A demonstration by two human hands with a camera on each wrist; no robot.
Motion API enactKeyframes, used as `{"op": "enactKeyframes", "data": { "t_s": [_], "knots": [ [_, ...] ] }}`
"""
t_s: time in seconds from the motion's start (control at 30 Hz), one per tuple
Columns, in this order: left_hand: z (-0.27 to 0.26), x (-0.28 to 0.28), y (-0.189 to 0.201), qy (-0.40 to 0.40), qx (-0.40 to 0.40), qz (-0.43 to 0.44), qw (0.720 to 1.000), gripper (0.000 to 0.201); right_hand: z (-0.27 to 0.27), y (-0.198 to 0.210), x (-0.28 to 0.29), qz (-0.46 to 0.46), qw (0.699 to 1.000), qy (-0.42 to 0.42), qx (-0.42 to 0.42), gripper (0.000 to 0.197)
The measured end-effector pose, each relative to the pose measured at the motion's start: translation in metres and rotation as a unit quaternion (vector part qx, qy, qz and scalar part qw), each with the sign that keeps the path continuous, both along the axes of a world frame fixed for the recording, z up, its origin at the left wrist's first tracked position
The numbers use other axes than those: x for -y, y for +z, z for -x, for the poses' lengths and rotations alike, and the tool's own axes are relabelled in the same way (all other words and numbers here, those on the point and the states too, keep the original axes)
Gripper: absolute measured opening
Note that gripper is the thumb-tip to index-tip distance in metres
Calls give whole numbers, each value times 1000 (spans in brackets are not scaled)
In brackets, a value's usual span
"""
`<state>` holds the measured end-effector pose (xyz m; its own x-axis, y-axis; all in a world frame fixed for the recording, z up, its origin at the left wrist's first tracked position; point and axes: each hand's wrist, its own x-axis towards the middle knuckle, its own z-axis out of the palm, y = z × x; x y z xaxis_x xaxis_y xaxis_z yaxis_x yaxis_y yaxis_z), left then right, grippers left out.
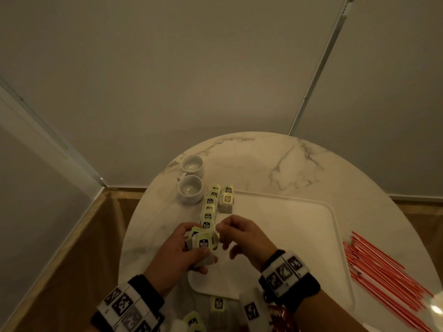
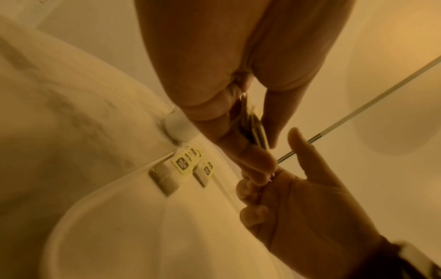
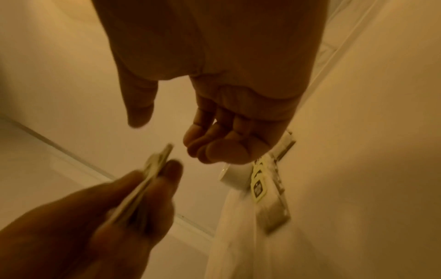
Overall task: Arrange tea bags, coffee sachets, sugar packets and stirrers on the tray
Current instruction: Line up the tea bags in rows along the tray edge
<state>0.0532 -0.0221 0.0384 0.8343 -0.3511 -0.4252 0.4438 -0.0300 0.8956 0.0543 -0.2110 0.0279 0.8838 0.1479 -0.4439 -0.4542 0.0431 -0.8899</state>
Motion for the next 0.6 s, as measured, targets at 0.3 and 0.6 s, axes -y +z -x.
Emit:
{"op": "enactKeyframes", "data": {
  "t_s": [0.3,0.6],
  "knots": [
    [2,-2,0,-27,-1,-14,1000,32,6,-6,7,-50,995,-88,3,6],
    [5,-8,0,3,-10,-18,1000,33,-49,-43,41,202,978,-56,11,7]
  ]
}}
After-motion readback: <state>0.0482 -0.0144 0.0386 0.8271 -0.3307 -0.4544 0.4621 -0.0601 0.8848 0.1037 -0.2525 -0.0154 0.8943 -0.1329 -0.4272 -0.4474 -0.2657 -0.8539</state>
